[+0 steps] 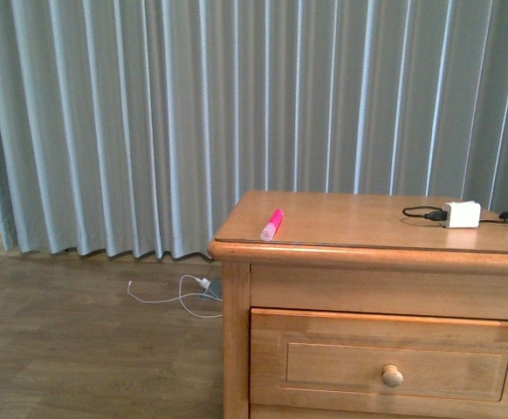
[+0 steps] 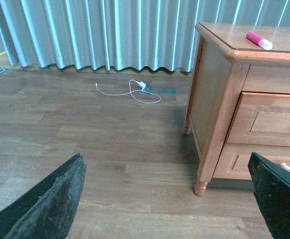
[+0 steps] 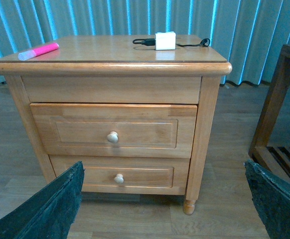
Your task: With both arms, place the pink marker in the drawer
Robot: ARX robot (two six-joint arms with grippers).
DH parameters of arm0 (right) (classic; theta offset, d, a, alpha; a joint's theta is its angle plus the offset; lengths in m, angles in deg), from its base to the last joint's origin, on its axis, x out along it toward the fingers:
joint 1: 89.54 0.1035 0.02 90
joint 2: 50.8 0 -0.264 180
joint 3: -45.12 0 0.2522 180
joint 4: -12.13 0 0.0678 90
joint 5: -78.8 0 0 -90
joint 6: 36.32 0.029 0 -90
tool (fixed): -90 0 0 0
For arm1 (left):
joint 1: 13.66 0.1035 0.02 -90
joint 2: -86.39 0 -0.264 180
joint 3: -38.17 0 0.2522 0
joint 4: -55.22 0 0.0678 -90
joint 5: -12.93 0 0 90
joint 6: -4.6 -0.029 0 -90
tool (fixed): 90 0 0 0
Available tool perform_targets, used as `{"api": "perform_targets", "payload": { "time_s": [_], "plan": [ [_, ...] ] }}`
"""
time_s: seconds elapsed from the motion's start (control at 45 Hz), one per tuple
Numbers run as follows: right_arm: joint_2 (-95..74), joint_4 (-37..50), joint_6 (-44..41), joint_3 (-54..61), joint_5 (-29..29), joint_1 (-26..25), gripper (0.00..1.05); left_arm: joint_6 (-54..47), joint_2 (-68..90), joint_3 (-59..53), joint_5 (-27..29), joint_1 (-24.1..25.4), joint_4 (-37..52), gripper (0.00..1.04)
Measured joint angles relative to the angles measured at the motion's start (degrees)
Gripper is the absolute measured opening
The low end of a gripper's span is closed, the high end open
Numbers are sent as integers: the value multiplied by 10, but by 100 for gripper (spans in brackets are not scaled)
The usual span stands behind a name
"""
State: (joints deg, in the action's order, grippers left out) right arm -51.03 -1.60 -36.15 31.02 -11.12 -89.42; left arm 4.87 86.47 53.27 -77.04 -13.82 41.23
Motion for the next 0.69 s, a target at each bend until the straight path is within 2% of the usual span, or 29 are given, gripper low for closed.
{"api": "perform_targets", "payload": {
  "time_s": [0.689],
  "plan": [
    [0, 0, 0, 0, 0, 0, 96, 0, 0, 0, 0, 0, 0, 99]
  ]
}}
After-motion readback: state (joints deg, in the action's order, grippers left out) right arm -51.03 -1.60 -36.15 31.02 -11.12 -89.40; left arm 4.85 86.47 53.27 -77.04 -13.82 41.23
